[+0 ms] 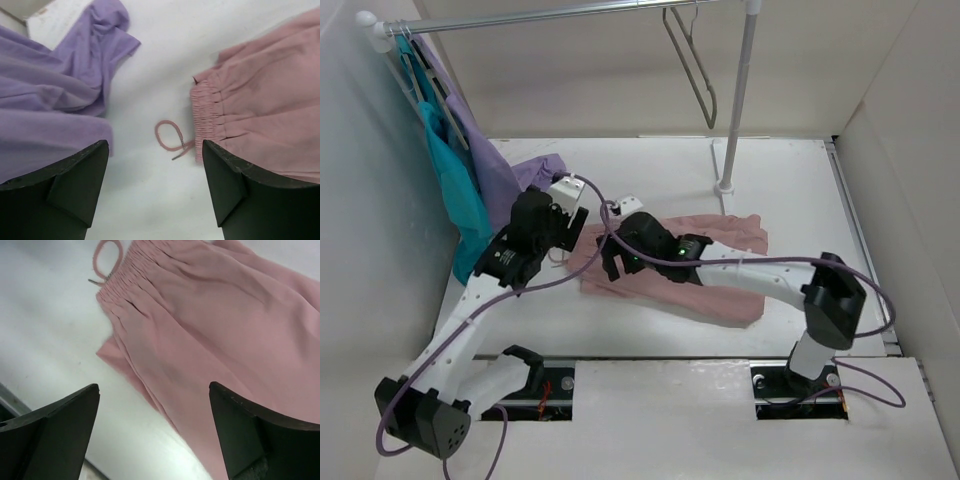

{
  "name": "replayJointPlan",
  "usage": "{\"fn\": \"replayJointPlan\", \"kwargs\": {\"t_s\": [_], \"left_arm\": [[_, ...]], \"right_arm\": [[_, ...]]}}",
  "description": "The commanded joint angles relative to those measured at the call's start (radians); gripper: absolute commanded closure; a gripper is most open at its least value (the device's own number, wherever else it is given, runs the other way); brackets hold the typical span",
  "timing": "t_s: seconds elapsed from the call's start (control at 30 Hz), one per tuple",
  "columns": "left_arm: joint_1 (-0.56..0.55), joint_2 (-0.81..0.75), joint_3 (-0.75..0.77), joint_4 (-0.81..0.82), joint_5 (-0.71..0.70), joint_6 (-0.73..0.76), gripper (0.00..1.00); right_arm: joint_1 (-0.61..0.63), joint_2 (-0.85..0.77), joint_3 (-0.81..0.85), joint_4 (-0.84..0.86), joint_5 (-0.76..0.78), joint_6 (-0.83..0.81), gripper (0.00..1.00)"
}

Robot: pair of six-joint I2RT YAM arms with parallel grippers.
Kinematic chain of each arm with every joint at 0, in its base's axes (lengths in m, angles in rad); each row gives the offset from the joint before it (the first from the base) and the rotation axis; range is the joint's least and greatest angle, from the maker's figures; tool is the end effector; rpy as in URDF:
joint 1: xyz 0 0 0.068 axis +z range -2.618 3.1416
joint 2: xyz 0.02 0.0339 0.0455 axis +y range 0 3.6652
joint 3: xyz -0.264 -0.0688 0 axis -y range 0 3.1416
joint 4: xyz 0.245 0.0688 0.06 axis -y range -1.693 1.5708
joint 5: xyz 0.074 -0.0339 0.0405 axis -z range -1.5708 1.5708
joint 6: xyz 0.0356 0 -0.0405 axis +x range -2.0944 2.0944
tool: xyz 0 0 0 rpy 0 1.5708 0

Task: Place the trousers on the hanger
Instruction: Fold the trousers at the center of the board.

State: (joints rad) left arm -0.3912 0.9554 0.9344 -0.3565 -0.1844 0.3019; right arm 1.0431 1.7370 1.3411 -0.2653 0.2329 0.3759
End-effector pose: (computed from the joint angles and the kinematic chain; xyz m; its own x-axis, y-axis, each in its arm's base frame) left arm 0.2014 -0.0760 0.3437 -0.2607 0.4237 -0.8675 0.3088 0.8879 0.3409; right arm 0.2078 0.3402 0.2680 -0.5626 -0.2559 -0.7862 -0.5831 0.7969 0.1579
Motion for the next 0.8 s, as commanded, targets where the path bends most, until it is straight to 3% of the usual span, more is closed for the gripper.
{"fn": "replayJointPlan", "kwargs": {"t_s": [0.0, 0.1, 0.13, 0.17, 0.2, 0.3, 0.33, 0.4, 0.43, 0.53, 0.77], "left_arm": [[-0.009, 0.095, 0.014, -0.018, 0.086, 0.006, 0.27], [-0.046, 0.211, 0.004, -0.003, 0.097, -0.003, 0.29], [-0.064, 0.236, 0.004, 0.026, 0.097, -0.003, 0.3], [-0.073, 0.259, 0.004, 0.027, 0.097, -0.003, 0.3], [-0.083, 0.282, 0.004, 0.043, 0.097, -0.003, 0.3], [-0.112, 0.383, 0.015, 0.096, 0.082, 0.034, 0.3], [-0.112, 0.449, 0.015, 0.108, 0.066, 0.048, 0.3], [-0.112, 0.515, 0.003, 0.123, 0.005, 0.086, 0.32], [-0.112, 0.545, -0.006, 0.132, -0.015, 0.1, 0.33], [-0.112, 0.628, -0.061, 0.172, -0.047, 0.12, 0.34], [-0.112, 0.658, -0.169, 0.211, -0.027, 0.105, 0.36]], "right_arm": [[-0.024, -0.141, -0.078, -0.046, 0.059, 0.099, 0.05], [-0.121, -0.221, -0.209, -0.12, 0.042, 0.219, 0.07], [-0.182, -0.27, -0.288, -0.13, 0.03, 0.265, 0.17], [-0.218, -0.271, -0.33, -0.13, 0.02, 0.265, 0.17], [-0.256, -0.327, -0.371, -0.118, 0.02, 0.299, 0.42], [-0.454, -0.402, -0.483, -0.104, -0.027, 0.337, 0.84], [-0.507, -0.402, -0.499, -0.091, -0.041, 0.348, 0.88], [-0.657, -0.384, -0.523, -0.057, -0.118, 0.348, 0.93], [-0.701, -0.331, -0.523, -0.048, -0.145, 0.348, 1.0], [-0.831, -0.22, -0.47, -0.037, -0.234, 0.348, 1.0], [-0.934, -0.016, -0.222, -0.121, -0.256, 0.307, 1.0]]}}
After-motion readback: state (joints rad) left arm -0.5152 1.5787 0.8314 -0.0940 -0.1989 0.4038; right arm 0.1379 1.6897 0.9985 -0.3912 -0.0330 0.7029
